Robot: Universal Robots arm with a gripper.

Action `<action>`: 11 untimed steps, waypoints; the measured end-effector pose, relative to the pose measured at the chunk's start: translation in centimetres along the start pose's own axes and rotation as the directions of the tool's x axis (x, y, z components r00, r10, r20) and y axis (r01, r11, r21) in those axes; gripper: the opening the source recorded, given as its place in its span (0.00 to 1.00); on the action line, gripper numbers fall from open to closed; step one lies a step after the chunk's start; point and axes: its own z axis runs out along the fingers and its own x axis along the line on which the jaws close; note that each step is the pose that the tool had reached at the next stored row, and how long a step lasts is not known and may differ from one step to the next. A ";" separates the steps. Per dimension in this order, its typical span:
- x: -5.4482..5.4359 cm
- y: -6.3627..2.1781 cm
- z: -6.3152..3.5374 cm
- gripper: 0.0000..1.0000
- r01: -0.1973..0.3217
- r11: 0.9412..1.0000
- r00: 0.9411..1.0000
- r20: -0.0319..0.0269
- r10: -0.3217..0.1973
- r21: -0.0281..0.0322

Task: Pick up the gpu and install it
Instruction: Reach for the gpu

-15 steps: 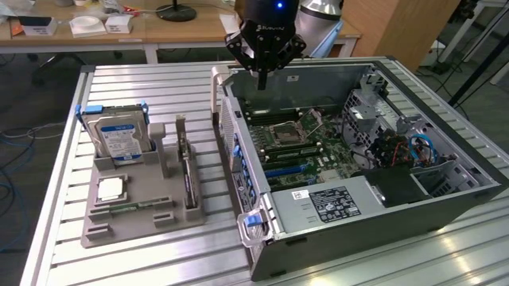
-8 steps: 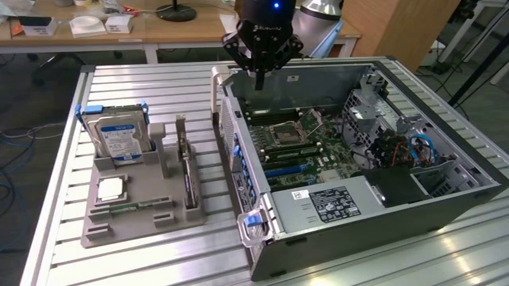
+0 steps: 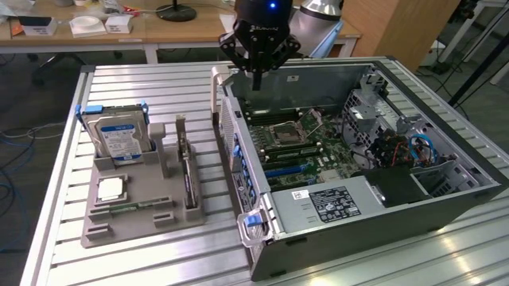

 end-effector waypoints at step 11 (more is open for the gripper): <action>0.7 -0.05 0.03 0.11 0.000 1.000 1.000 0.000 0.000 0.000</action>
